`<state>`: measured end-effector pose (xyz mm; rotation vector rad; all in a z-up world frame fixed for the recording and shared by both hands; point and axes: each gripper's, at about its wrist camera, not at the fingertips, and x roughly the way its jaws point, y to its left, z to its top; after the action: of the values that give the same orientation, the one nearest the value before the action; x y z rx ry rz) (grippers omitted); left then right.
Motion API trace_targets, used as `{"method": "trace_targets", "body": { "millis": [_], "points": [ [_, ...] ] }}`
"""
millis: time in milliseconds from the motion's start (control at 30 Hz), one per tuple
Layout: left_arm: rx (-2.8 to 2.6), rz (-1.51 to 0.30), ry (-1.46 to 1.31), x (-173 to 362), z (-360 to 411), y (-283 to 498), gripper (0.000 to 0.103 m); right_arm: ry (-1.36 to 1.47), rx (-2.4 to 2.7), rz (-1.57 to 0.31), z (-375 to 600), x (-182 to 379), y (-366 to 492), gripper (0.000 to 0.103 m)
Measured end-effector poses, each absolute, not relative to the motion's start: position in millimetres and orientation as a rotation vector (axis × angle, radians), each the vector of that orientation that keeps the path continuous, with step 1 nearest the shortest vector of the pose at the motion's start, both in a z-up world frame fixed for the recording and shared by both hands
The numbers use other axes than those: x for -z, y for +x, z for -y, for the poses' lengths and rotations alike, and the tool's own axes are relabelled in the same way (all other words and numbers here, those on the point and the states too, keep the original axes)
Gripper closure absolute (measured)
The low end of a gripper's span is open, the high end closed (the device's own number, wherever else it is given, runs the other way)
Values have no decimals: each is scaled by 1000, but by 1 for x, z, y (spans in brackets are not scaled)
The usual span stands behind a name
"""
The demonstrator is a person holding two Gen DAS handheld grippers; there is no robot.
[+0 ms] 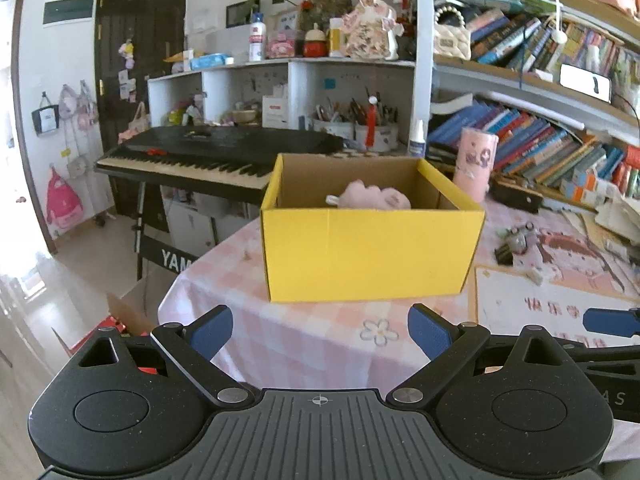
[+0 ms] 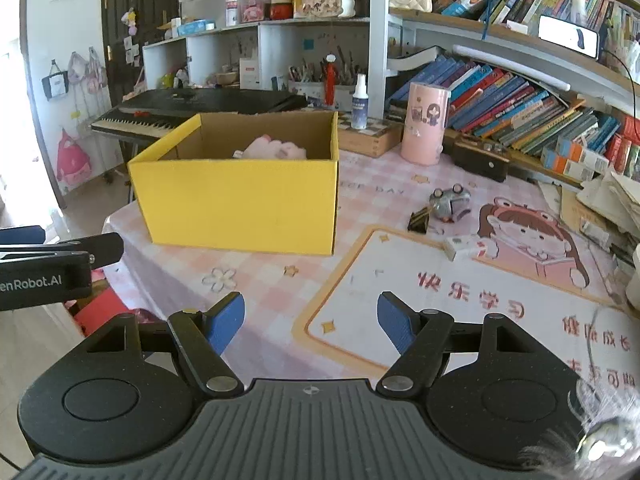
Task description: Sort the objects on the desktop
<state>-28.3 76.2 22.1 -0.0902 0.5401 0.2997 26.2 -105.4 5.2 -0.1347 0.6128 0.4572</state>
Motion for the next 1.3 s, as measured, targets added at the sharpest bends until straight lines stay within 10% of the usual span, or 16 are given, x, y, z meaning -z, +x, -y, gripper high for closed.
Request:
{"method": "trace_targets", "body": {
  "millis": [1300],
  "points": [
    [-234,-644,-125,-7,-71,-42,7,-142,-436,-709,108,9,2,30]
  ]
}}
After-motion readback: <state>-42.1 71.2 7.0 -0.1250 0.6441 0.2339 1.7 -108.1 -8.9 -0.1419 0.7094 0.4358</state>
